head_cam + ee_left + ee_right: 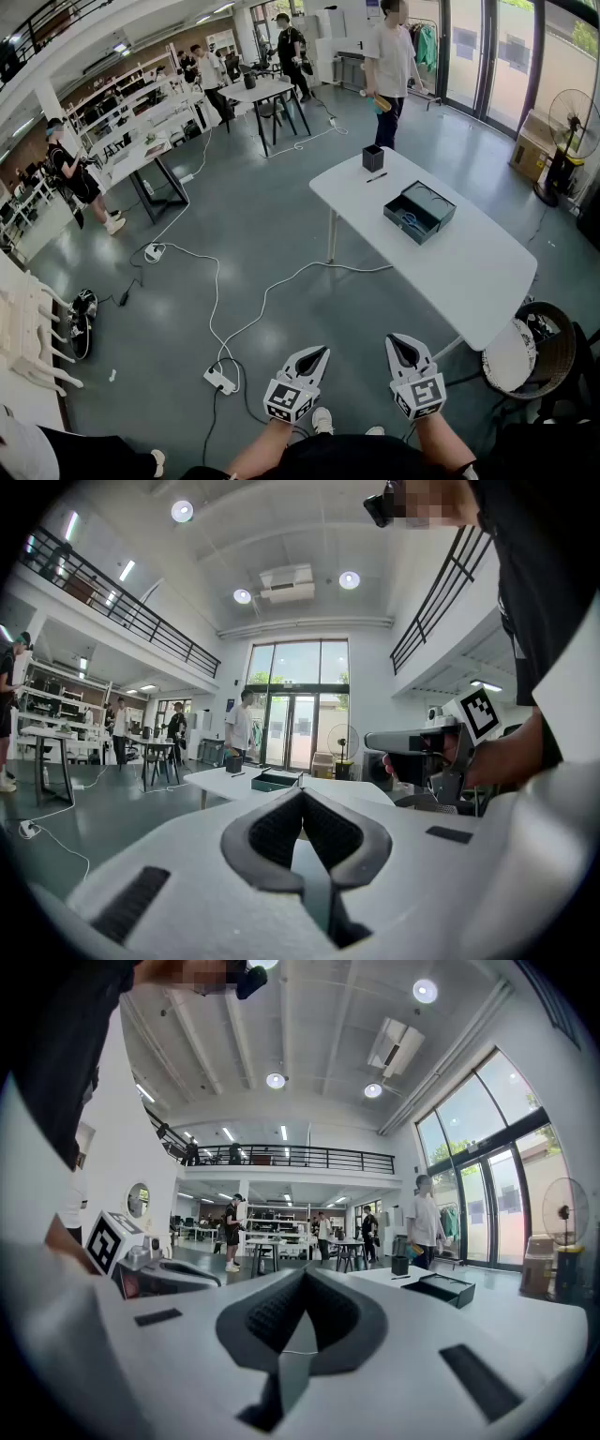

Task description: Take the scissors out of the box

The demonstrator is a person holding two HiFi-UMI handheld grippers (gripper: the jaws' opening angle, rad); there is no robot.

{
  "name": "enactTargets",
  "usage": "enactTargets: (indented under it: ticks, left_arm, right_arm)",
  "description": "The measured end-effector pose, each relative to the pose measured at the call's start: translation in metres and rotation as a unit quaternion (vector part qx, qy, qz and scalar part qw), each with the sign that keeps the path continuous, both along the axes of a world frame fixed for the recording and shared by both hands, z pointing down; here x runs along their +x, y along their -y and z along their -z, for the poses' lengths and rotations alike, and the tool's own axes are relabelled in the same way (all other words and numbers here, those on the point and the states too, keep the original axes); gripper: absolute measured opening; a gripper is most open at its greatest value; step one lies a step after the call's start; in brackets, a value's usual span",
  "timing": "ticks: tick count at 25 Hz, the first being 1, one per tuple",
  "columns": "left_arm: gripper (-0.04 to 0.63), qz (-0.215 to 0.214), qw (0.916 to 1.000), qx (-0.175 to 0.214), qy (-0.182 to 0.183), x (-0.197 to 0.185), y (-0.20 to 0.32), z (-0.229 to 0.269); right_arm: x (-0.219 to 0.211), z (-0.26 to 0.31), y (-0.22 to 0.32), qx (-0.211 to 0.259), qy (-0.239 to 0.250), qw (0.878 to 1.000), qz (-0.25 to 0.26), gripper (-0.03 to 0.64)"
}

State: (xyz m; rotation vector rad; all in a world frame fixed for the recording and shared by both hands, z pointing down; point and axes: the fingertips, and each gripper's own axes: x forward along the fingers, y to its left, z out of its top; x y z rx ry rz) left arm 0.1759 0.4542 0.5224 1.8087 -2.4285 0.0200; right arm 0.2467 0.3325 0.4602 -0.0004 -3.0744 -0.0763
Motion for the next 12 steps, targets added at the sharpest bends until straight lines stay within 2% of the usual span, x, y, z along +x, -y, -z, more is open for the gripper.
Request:
enactTargets:
  ticks: [12]
  left_arm:
    - [0.012, 0.002, 1.0000, 0.001, -0.001, 0.0005, -0.0049, -0.0025]
  right_arm:
    - [-0.0023, -0.0005, -0.0104, 0.009, -0.002, 1.000, 0.009, 0.003]
